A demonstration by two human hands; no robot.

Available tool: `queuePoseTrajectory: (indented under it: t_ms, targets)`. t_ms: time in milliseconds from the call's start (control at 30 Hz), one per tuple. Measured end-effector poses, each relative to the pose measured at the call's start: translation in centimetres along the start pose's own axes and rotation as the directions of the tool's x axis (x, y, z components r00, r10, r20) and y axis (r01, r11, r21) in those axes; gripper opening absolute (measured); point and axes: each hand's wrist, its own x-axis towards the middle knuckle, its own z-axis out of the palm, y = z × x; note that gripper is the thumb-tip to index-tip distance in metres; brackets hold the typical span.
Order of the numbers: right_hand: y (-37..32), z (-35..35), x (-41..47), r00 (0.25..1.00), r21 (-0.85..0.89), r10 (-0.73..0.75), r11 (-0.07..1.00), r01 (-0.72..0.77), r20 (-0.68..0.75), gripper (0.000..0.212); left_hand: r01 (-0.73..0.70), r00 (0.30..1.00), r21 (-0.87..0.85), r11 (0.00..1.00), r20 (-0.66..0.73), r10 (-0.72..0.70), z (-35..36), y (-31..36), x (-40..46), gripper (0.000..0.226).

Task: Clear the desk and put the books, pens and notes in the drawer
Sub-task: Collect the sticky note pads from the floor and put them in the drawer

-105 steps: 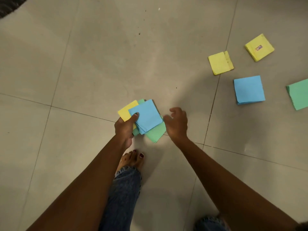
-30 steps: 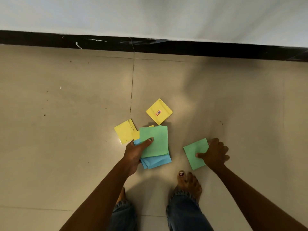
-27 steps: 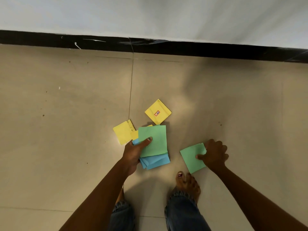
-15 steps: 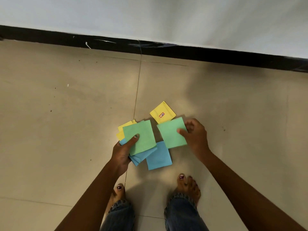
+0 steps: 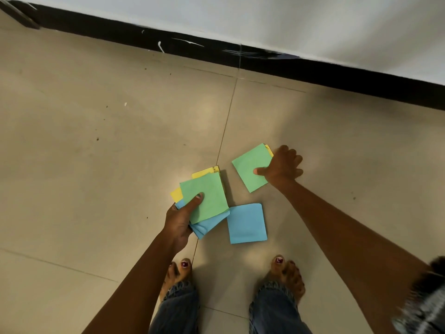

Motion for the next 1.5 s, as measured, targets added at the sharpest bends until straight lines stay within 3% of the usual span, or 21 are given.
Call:
queuePoseTrajectory:
  t_ms: [100, 167, 233, 300, 367, 400, 533, 667, 767, 867, 967, 1067, 1167, 1233, 1400, 1467, 1500]
  targets:
    - [0.4, -0.3, -0.3, 0.997, 0.047, 0.045, 0.998, -0.048, 0.058, 0.079, 0.003, 1.000, -0.029, 1.000, -0.001, -0.003, -0.3, 0.1, -0.1, 0.037]
    - [0.4, -0.4, -1.1, 0.997, 0.216, -0.048, 0.976, 0.035, 0.056, 0.057, 0.004, 1.000, -0.051, 0.999, -0.001, -0.004, -0.3, 0.2, -0.3, 0.034]
    - [0.1, -1.1, -3.1, 0.996, 0.496, -0.078, 0.867, 0.044, 0.047, 0.043, 0.004, 1.000, -0.096, 0.995, -0.009, -0.005, -0.5, 0.2, -0.4, 0.025]
    - [-0.7, -1.9, -5.8, 0.992, 0.734, -0.087, 0.679, -0.006, 0.088, 0.039, -0.006, 1.000, -0.124, 0.992, -0.022, 0.004, -0.8, 0.3, -0.6, 0.022]
    - [-1.4, -1.8, -8.3, 0.962, 0.849, -0.195, 0.524, -0.062, 0.191, 0.034, -0.004, 1.000, -0.139, 0.990, -0.009, 0.003, -1.0, 0.4, -0.8, 0.025]
    - [-1.8, -1.3, -9.5, 0.932, 0.858, -0.268, 0.508, -0.077, 0.243, 0.032, 0.010, 1.000, -0.150, 0.989, 0.021, -0.007, -0.9, 0.5, -1.0, 0.026]
    - [-3.6, 2.1, -12.2, 0.827, 0.642, -0.427, 0.759, 0.108, 0.366, 0.042, 0.050, 0.978, -0.157, 0.986, 0.210, -0.016, -0.8, 1.2, -1.4, 0.049]
    - [-5.1, 4.1, -12.1, 0.861, 0.278, -0.405, 0.904, 0.326, 0.307, 0.051, 0.053, 0.991, -0.133, 0.990, 0.132, -0.035, -1.4, 1.1, -1.1, 0.054]
    - [-5.5, 4.6, -11.6, 0.862, 0.206, -0.417, 0.906, 0.369, 0.290, 0.060, 0.034, 0.995, -0.130, 0.991, 0.102, -0.021, -2.3, 0.7, -0.7, 0.039]
    - [-5.8, 5.0, -10.6, 0.836, 0.382, -0.458, 0.861, 0.334, 0.301, 0.063, 0.022, 0.999, -0.123, 0.992, 0.033, -0.018, -3.2, 0.3, -0.5, 0.024]
    - [-6.1, 5.2, -8.9, 0.879, 0.525, -0.407, 0.819, 0.231, 0.249, 0.051, -0.014, 1.000, -0.146, 0.989, -0.022, 0.011, -4.3, -0.2, 0.0, 0.033]
    - [-6.4, 6.2, -7.5, 0.857, 0.172, -0.490, 0.868, 0.465, 0.159, 0.057, -0.031, 0.996, -0.197, 0.980, -0.086, 0.015, -5.6, -0.4, 0.6, 0.038]
    - [-6.6, 7.6, -7.3, 0.769, -0.229, -0.622, 0.735, 0.639, 0.149, 0.061, -0.024, 0.995, -0.210, 0.977, -0.101, 0.003, -6.5, -0.7, 1.1, 0.030]
    - [-6.8, 8.3, -7.2, 0.766, -0.347, -0.629, 0.695, 0.629, 0.129, 0.056, -0.018, 0.996, -0.212, 0.977, -0.093, -0.002, -6.8, -0.8, 1.1, 0.032]
    - [-6.4, 8.3, -7.1, 0.844, -0.421, -0.517, 0.740, 0.525, 0.144, 0.036, -0.021, 0.996, -0.186, 0.982, -0.094, 0.003, -7.0, -0.9, 0.9, 0.041]
    - [-5.4, 7.2, -7.4, 0.851, -0.270, -0.493, 0.807, 0.525, 0.181, 0.026, -0.024, 0.996, -0.179, 0.984, -0.086, 0.009, -6.8, -0.9, 0.7, 0.041]
    - [-4.6, 6.4, -7.8, 0.874, -0.105, -0.454, 0.874, 0.475, 0.173, 0.018, -0.024, 0.997, -0.172, 0.985, -0.080, 0.010, -6.6, -0.9, 0.6, 0.041]
